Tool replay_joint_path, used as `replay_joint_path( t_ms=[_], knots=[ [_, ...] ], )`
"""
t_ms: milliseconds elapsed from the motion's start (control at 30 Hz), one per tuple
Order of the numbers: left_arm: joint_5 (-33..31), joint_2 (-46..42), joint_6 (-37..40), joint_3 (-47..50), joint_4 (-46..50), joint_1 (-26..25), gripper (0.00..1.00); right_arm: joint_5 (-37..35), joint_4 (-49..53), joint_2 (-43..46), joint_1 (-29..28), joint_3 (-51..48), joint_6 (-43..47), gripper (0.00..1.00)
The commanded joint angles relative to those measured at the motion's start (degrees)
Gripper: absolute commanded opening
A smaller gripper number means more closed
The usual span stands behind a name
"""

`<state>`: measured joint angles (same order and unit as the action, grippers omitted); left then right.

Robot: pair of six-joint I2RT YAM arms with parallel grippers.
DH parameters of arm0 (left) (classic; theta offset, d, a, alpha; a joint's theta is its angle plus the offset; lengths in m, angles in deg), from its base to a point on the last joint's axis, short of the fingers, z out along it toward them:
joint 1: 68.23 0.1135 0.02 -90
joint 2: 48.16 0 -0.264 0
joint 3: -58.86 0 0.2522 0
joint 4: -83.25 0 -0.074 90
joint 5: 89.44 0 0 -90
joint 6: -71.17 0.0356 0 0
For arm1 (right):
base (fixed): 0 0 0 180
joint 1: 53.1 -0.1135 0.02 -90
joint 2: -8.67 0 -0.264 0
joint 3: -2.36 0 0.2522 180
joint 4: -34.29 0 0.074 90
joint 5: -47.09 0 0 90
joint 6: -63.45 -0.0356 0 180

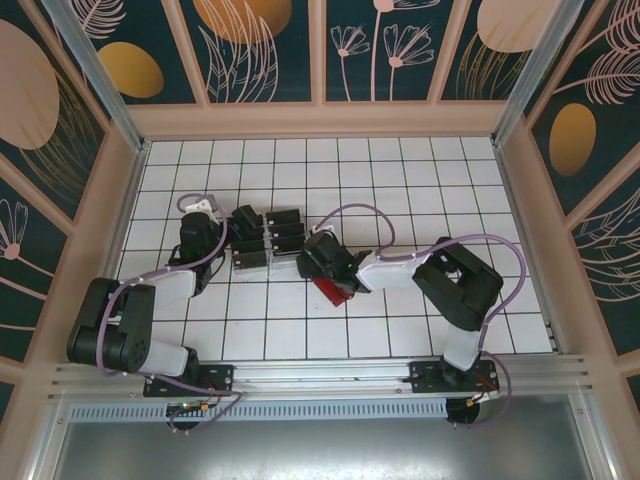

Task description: Put the credit cards into the card holder

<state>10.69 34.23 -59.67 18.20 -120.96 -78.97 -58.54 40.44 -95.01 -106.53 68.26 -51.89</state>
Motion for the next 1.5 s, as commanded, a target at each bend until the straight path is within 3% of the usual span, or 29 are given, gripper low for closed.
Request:
replay_joint_path(
  t_ms=[0,433,1000,1300,1467],
  knots=[
    [1.4,1.6,-1.2,-2.2,-3.5,-1.4,0.99,-2.2,-1.1,0.4,1.7,1.0,1.1,0.78],
    [-2.3,11.2,-2.7,-11.0,-5.4,-10.3,0.99,-1.2,-1.2,1.2,9.7,-0.8,2.2,0.79],
    [-4.4,32.1,-4.3,-37.1,-1.9,-23.2,0.99,0.5,-1.9,11.4,23.7,-12.1,3.8,0.79],
    [-7.0,32.7,-4.7,-39.3,0.5,-24.1,0.99,4.2,1.0,17.8,25.6,-13.8,5.2,0.79],
    [-11.7,29.6,-3.5,-37.8,4.0,-24.1,0.99,7.1,4.8,26.3,25.6,-15.9,4.0,0.79]
  ],
)
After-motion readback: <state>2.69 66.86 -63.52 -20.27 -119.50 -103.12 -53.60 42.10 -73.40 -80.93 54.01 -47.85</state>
